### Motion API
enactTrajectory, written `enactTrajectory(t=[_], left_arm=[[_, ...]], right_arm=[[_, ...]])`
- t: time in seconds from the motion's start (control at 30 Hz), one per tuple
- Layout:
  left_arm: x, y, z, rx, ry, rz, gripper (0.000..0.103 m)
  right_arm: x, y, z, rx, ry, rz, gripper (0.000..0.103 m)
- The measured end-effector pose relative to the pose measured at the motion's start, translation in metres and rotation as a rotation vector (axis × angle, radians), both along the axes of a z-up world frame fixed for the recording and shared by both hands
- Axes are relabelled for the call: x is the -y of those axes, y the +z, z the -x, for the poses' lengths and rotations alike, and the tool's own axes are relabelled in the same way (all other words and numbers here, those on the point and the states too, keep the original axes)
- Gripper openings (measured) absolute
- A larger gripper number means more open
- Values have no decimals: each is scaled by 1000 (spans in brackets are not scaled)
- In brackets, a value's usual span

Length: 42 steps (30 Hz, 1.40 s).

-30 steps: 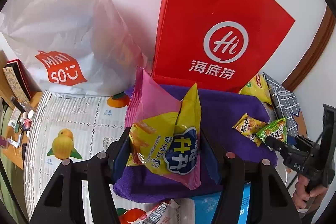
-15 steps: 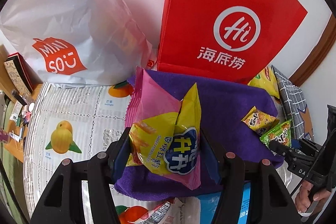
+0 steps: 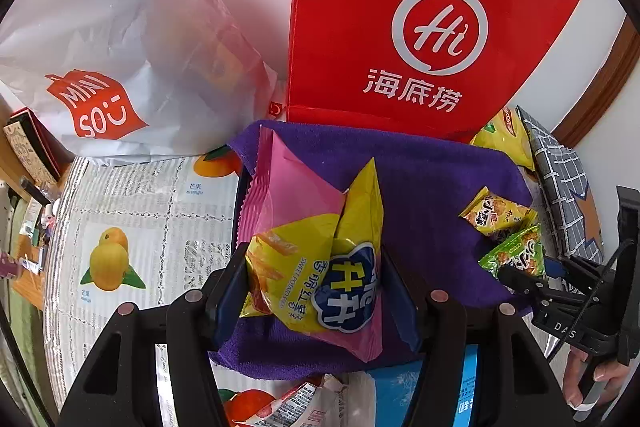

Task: Organize snacks
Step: 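Open the right tool to drop the green pack onto the towel, then open the left tool to drop the pink-yellow bag onto the towel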

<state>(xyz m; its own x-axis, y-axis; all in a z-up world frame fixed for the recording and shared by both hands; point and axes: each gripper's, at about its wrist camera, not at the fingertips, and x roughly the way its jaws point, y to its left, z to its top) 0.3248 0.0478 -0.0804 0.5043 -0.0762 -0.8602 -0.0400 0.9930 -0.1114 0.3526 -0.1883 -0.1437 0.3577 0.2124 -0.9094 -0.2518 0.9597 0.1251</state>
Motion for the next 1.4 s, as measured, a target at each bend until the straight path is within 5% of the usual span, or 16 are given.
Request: enactTrajectory(t=[0.4,0.5,0.63,0.97,1.23,1.4], left_arm=[[4,-9,-2,-26,11,-22,61],[8,-13,-4,-38,6,-22,61],[14,-17,-4,-37,-6,-29,61],[16,-32,-12,-77,-2,-19,62],[11,-35,-14,-92,2,37,63],[13,-23,-9,-41,-2,46,80]], right_arm=[[-4,-13,-5,-55,-19,-15,49],[-9,-14,-5,-64,-10,6,57],[-12,-6,-1,-39,3,12,66],[-7,23,10,2,26,-117,67],[-3,28,10,8,0,-119,67],[-2,33,13,27,13,-121,67]])
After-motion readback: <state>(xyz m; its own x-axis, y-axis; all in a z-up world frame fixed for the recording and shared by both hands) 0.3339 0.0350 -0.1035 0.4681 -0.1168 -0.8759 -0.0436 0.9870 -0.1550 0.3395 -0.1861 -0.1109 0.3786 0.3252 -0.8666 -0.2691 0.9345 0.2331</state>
